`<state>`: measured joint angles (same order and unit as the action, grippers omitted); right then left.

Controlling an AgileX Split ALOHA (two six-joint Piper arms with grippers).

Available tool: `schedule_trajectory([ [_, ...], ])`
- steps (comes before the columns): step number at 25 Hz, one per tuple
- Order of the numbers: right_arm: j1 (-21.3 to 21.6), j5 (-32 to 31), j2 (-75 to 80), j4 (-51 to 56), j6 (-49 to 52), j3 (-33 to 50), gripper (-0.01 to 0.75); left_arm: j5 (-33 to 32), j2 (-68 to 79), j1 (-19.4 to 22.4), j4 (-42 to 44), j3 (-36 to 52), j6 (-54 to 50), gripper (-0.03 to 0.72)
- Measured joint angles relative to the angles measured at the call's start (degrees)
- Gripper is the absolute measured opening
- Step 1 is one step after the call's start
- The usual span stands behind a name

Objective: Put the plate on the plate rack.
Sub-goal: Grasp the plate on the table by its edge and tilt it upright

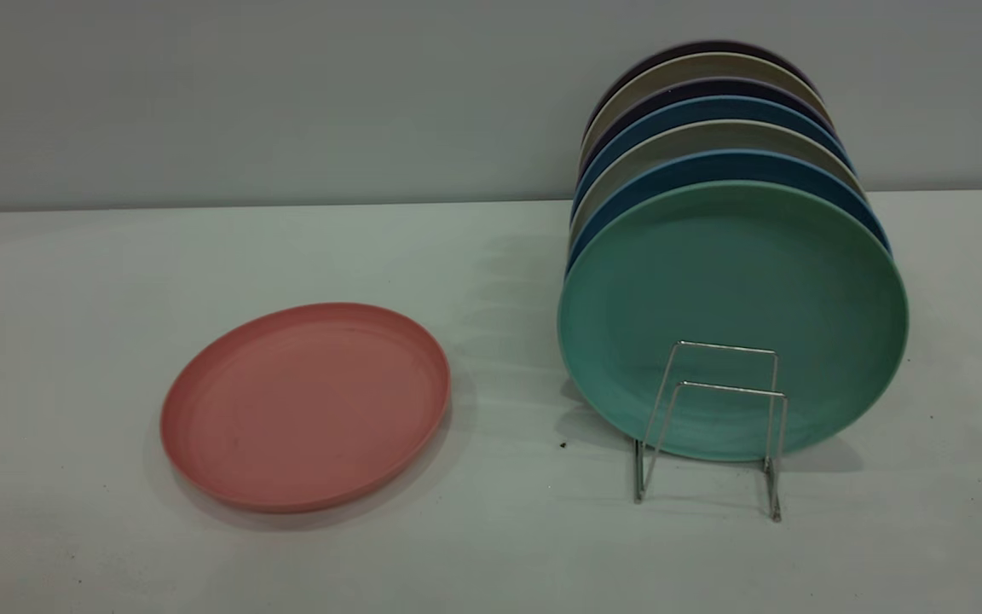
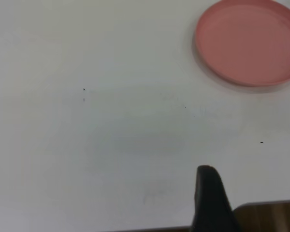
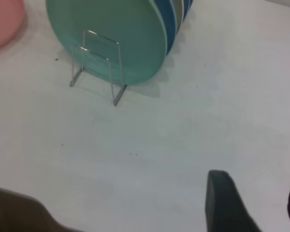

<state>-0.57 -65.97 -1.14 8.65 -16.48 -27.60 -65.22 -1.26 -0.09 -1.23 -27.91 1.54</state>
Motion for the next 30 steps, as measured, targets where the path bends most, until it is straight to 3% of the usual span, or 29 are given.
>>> schedule_trajectory([
  [24,0.00,0.47,0.00,0.05,0.00,0.00,0.335,0.06,0.05,-0.11,0.13,0.00,0.00,0.460],
  [30,0.00,9.88,6.07,0.05,3.81,-1.71,0.335,1.88,9.00,-1.35,1.23,-0.36,-2.57,0.394],
])
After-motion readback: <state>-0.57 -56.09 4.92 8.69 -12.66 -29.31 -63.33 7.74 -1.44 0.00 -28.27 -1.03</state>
